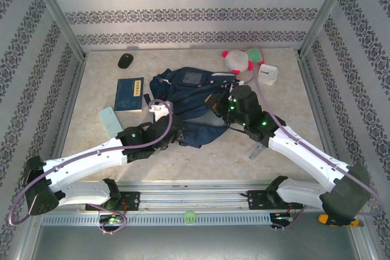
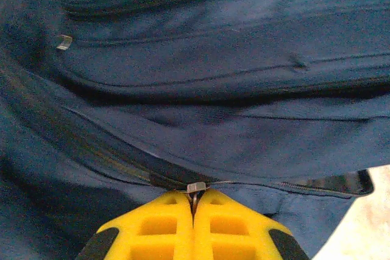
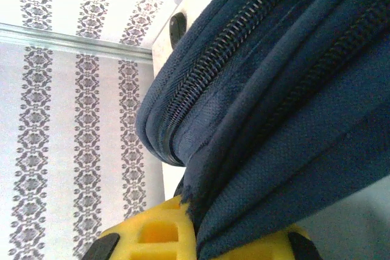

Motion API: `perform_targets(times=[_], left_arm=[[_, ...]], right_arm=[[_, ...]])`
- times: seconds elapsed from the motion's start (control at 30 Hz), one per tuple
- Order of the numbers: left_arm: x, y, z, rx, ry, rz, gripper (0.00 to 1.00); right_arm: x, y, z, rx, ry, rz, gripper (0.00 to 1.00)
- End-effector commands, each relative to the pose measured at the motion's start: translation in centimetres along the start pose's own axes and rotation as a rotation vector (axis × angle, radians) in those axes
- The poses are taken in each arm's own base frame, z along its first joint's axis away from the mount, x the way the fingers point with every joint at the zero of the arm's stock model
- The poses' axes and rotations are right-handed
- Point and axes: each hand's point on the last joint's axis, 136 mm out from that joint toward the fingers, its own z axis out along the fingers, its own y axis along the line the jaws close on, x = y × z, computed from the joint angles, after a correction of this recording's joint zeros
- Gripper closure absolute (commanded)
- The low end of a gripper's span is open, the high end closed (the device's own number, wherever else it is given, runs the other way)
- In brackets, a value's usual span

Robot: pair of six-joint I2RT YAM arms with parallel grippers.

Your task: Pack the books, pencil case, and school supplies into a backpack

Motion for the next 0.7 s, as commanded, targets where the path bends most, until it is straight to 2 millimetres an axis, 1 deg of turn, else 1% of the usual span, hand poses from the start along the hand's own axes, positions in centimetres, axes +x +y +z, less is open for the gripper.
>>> perform_targets(times=[0.0,0.07,0.17,0.23,0.3,0.4,0.53,0.57,0.6,0.67], left_arm=[[-0.6,3.5,-0.5,-0.056,-0.012,0.092,1.00],[-0.9,3.8,-0.8,-0.019,-0.028,0.105,1.00],[-1.4,4.7,-1.1,-0.003,-0.047,0.139,1.00],[-1.5,5.4,-1.0,0.001,-0.046,0.178,1.00],[-1.2,5.7,-0.6,0.023,-0.027,0.231,1.00],[-0.1,4.7,0.1,0.119,0.021,0.310,1.00],[1.7,2.4,0.7,0.272,0.088,0.413,1.00],[2.3,1.8,0.7,0.311,0.107,0.434,1.00],[2.6,1.5,0.8,0.333,0.120,0.441,1.00],[3.2,1.0,1.3,0.368,0.140,0.454,1.00]], right_arm=[[-1.8,4.6,-2.8,-0.175,0.033,-0.059,1.00],[-2.0,4.2,-2.8,-0.185,0.084,-0.063,1.00],[-2.1,4.2,-2.9,-0.224,0.170,-0.064,1.00],[-2.1,4.2,-3.2,-0.243,0.215,-0.068,1.00],[-2.2,4.1,-3.4,-0.260,0.260,-0.069,1.00],[-2.7,3.5,-3.8,-0.272,0.312,-0.069,1.00],[-3.4,1.9,-3.7,-0.250,0.335,-0.090,1.00],[-3.8,1.3,-3.6,-0.235,0.326,-0.105,0.98],[-4.1,0.7,-3.5,-0.214,0.318,-0.116,0.89],[-4.8,-1.0,-3.8,-0.145,0.293,-0.165,0.61]])
